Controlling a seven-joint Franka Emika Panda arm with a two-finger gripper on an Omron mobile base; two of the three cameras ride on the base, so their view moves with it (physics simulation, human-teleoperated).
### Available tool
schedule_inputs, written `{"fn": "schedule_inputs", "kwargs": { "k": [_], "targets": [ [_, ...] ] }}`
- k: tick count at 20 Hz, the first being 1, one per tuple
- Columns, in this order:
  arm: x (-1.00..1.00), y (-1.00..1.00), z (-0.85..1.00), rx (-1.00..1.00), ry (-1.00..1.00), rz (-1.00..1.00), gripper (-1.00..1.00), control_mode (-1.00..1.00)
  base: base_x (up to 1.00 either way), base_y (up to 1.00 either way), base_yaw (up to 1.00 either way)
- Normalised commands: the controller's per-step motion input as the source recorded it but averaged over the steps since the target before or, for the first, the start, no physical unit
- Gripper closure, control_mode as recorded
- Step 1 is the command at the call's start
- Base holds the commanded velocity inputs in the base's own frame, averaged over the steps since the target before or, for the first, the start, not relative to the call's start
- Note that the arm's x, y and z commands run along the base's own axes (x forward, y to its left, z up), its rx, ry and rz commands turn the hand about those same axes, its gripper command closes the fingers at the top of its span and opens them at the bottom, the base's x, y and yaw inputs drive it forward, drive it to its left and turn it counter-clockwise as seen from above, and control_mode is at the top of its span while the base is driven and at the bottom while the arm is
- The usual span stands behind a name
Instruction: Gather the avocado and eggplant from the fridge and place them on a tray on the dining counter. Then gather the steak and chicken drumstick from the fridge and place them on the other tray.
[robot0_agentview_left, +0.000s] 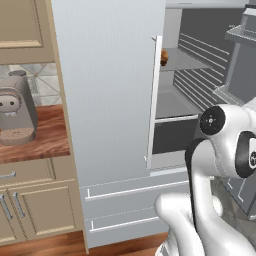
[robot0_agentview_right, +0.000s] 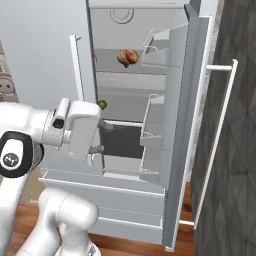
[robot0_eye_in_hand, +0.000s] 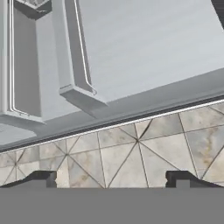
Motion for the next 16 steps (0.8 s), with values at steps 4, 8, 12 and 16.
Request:
{"fn": "schedule_inputs", "kwargs": {
  "k": [4, 8, 12, 16],
  "targets": [
    [0.15, 0.78, -0.20, 0.15, -0.18, 0.41, -1.00, -1.00, 0.00, 0.00, 0.00],
    [0.14, 0.75, -0.14, 0.18, -0.20, 0.41, -1.00, -1.00, 0.00, 0.00, 0.00],
    [0.27, 0.65, -0.07, 0.25, -0.20, 0.33, -1.00, -1.00, 0.00, 0.00, 0.00],
    [0.50, 0.53, 0.00, 0.32, -0.15, 0.28, -1.00, -1.00, 0.00, 0.00, 0.00]
  ]
}}
